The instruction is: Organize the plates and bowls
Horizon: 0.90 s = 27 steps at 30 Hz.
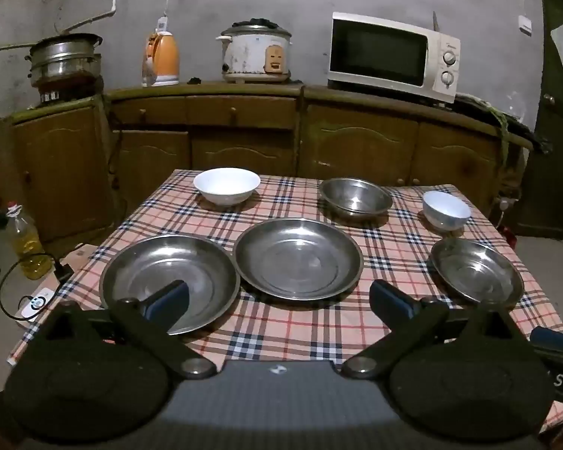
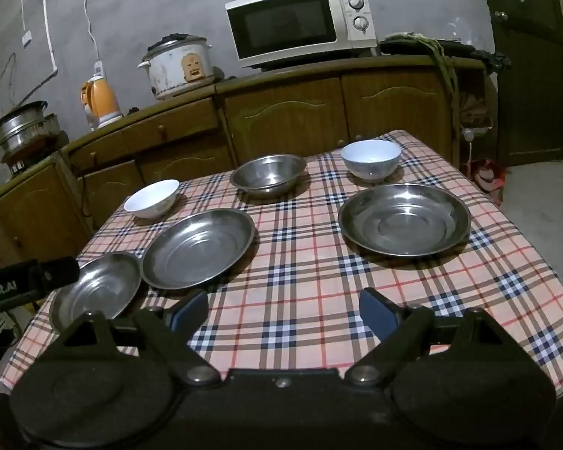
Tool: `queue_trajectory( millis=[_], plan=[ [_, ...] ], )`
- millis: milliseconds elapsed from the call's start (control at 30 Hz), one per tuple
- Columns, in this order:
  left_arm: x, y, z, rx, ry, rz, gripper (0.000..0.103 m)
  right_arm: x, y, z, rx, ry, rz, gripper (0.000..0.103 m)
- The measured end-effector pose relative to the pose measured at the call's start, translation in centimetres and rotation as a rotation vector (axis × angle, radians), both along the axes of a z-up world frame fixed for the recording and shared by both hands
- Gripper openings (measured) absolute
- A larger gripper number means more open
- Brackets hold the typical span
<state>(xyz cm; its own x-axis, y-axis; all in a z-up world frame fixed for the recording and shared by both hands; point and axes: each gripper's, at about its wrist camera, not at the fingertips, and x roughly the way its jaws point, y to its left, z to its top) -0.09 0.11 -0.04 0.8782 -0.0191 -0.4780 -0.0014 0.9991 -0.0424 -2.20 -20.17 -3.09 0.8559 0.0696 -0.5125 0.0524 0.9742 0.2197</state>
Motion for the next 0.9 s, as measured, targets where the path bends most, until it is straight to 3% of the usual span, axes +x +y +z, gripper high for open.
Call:
queue_trajectory(
  millis=[900],
  plan=[
    [2.4,1.7,-1.2,0.011,0.065,0.019,0.103,1.4,1.1,-0.6,-0.042,-0.011,0.031,0.103]
  ],
)
